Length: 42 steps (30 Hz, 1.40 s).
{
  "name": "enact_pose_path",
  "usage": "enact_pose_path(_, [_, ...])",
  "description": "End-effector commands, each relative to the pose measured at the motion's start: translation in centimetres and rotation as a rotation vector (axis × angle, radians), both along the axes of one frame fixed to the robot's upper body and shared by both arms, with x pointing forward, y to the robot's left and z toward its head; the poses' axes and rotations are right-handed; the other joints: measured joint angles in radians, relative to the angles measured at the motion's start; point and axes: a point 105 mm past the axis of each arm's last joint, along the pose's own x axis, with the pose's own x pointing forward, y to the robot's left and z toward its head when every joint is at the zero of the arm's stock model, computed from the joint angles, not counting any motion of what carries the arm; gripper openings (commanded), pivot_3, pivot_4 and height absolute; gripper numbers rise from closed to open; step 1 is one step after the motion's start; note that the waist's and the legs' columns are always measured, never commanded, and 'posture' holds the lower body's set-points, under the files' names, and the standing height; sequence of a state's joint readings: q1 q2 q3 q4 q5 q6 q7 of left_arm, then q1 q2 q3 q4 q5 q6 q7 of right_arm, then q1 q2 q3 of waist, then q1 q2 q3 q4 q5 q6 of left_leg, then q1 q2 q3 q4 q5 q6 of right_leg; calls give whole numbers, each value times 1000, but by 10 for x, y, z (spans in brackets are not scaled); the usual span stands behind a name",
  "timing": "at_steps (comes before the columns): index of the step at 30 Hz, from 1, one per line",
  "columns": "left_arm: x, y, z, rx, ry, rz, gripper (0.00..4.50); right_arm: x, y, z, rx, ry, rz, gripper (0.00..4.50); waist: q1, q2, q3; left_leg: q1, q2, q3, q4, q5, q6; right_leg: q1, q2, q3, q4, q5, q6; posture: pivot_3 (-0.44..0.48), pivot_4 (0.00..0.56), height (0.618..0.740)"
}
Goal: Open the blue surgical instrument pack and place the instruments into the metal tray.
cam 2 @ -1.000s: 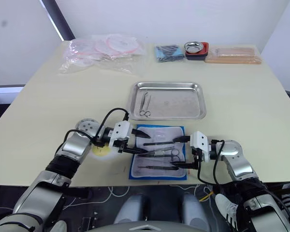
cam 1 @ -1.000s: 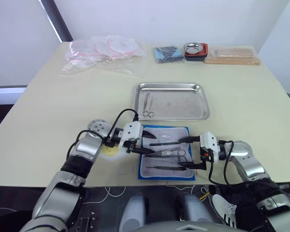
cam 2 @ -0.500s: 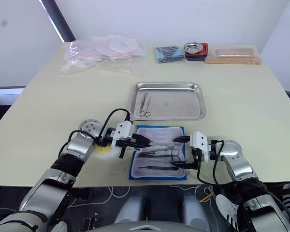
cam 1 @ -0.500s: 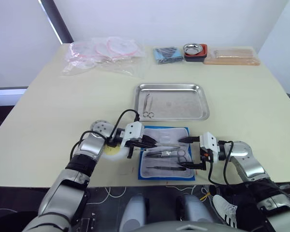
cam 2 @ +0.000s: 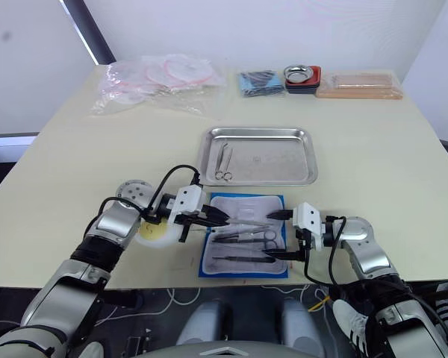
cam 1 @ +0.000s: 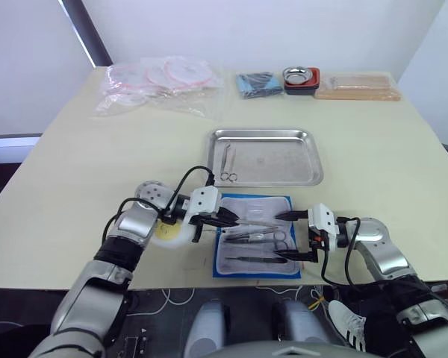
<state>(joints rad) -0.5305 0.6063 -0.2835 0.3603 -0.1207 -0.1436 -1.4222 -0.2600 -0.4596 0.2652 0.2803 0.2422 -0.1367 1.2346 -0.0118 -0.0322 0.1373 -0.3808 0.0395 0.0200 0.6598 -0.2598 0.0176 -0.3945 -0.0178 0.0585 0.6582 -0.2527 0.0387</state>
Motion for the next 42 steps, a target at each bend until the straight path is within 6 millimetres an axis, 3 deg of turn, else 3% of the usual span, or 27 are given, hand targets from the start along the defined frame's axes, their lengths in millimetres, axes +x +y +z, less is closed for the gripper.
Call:
enact_pose_path(1, [0,2,17,14,-40,13,54,-17,-10,-41,-96,158,-28,4500,0,0,0,0,0,0,0,0,0,0,0,0,0,0,0,0,150,740])
enact_pose_path(25, [-8,29,48,243,-6,86,54,-19,-7,-42,-93,164,-22,4500,-2,-2,1,0,1,0,0,0,0,0,0,0,0,-1,1,0,150,740])
enact_pose_path(32, [-5,43,56,260,-23,131,54,-18,-4,-43,-86,163,-28,4500,-2,-2,1,1,2,-1,0,0,0,0,0,1,0,-1,2,0,150,740])
enact_pose_path(42, [-18,68,74,338,-6,149,54,-19,-4,-44,-85,165,-26,4500,-3,-2,2,1,5,-1,0,0,0,-2,0,2,0,-2,3,0,150,740])
